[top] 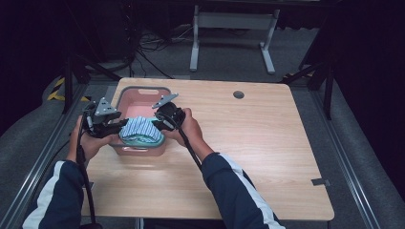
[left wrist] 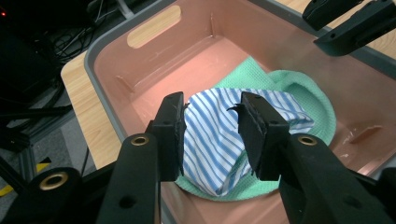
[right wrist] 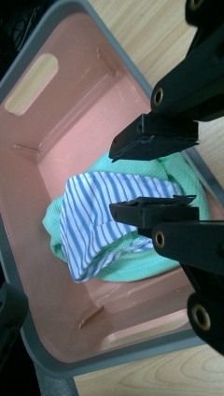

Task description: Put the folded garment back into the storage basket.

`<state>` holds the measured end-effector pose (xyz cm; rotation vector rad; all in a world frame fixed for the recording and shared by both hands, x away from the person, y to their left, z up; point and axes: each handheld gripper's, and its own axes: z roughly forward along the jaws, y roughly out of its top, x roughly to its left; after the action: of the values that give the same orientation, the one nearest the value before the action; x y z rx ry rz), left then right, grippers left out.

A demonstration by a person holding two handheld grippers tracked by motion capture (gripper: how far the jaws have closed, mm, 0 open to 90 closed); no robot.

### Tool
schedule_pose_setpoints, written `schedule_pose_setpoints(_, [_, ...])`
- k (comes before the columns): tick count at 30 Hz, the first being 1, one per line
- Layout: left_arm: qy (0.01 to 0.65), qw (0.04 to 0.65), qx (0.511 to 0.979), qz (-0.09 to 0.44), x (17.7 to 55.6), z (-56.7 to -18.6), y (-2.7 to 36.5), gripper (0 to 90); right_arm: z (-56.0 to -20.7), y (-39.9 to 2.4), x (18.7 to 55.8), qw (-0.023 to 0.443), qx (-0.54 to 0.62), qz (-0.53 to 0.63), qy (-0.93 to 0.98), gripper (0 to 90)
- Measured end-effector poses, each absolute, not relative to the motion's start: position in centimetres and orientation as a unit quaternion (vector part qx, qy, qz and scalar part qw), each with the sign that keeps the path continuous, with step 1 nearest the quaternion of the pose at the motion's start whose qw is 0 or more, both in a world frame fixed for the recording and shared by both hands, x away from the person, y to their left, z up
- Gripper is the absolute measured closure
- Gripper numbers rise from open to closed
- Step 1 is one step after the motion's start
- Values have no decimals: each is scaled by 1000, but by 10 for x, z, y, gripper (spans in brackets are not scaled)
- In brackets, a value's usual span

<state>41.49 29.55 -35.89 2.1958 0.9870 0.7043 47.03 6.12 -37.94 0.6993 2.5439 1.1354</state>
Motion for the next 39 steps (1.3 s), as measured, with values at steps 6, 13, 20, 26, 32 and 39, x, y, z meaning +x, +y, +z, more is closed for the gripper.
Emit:
schedule_pose_setpoints(6, [378,319,825,274,410,-355,289,561,-371,48,469,151,247,385,876,615])
schedule_pose_setpoints(13, [358,346,823,274,400,-348,276,478,-366,23,466,168,255,377,875,533])
schedule_pose_setpoints(20, [357,355,819,276,394,-346,259,405,-363,1,463,169,257,373,875,466])
schedule_pose_setpoints(26, [345,363,824,265,385,-346,237,313,-360,-20,455,207,257,354,875,403])
schedule_pose_setpoints(32, [317,364,834,267,375,-347,215,313,-359,-41,448,224,261,349,872,398])
schedule_pose_setpoints(39, [297,359,842,271,370,-346,199,299,-359,-66,440,223,276,353,866,381])
